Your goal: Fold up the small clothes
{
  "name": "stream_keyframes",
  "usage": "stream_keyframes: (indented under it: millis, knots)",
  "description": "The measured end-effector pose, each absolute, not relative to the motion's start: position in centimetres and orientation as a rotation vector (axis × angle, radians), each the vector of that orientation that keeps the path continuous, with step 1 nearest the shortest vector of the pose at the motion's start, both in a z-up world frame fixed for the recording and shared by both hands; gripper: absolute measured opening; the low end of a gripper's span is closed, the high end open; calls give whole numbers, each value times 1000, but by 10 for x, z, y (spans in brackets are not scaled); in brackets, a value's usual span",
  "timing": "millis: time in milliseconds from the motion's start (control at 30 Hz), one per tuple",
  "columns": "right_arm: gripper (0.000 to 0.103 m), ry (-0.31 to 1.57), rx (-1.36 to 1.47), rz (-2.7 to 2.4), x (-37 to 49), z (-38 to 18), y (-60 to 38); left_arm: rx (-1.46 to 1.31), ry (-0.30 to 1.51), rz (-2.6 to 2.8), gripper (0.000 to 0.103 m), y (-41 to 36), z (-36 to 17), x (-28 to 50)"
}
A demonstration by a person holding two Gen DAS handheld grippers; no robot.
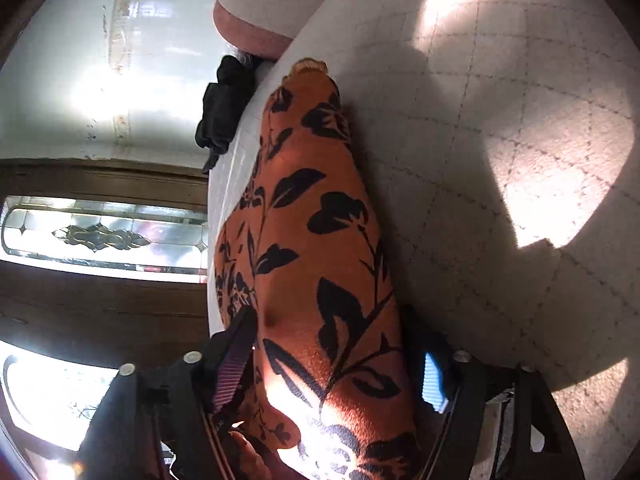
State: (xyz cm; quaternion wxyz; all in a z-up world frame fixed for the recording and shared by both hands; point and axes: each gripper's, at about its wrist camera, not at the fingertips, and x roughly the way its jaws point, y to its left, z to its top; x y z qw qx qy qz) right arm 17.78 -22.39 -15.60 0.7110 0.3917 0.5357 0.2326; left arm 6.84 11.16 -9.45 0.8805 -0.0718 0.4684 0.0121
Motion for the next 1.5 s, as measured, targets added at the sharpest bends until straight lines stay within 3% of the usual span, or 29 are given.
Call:
stream_keyframes:
  millis: [67, 167, 267, 467, 633, 667, 700, 800, 867, 967, 1233, 1300, 1367, 1433, 1500]
  knots:
    - [45, 1176, 775, 507, 177, -143, -213, -163, 978, 20, 81, 112, -96, 69]
    - [41, 1097, 644, 468, 163, -118, -208, -171, 980, 14, 81, 114, -96, 68]
    - [45, 1162, 578, 400, 170, -145, -205, -157, 974, 10, 81, 114, -96, 68]
    - [63, 1072, 668, 429, 174, -115, -234, -178, 982, 2, 81, 117, -96, 69]
    - [64, 1133, 827, 437, 228, -144, -240, -192, 987, -8, 81, 119, -98, 70]
    - [47, 1150, 865, 447, 235, -152, -238, -192, 987, -8, 81, 119, -97, 69]
    - [39, 1142, 848, 454, 237, -148, -233, -191, 987, -7, 81, 119, -97, 69]
    - [32, 1020, 618, 431, 221, -108, -212, -195, 988, -5, 82, 121, -98, 72]
    - [32, 1076, 562, 344, 221, -125, -213, -189, 985, -9, 82, 119, -99, 73]
    - [53, 1080, 702, 329, 215, -136, -234, -187, 981, -7, 82, 120, -99, 72]
    - [54, 965, 610, 463, 135, -77, -219, -197, 984, -6, 82, 121, -100, 73]
    - [54, 987, 615, 533, 121, -80, -208, -195, 981, -4, 82, 121, -100, 72]
    - [61, 1051, 607, 561, 121, -104, -198, -210, 982, -14, 82, 122, -99, 71]
    - [59, 1085, 653, 536, 124, -125, -201, -260, 981, -34, 81, 129, -93, 69]
    - [62, 1075, 645, 525, 119, -113, -198, -313, 935, -44, 81, 140, -76, 62]
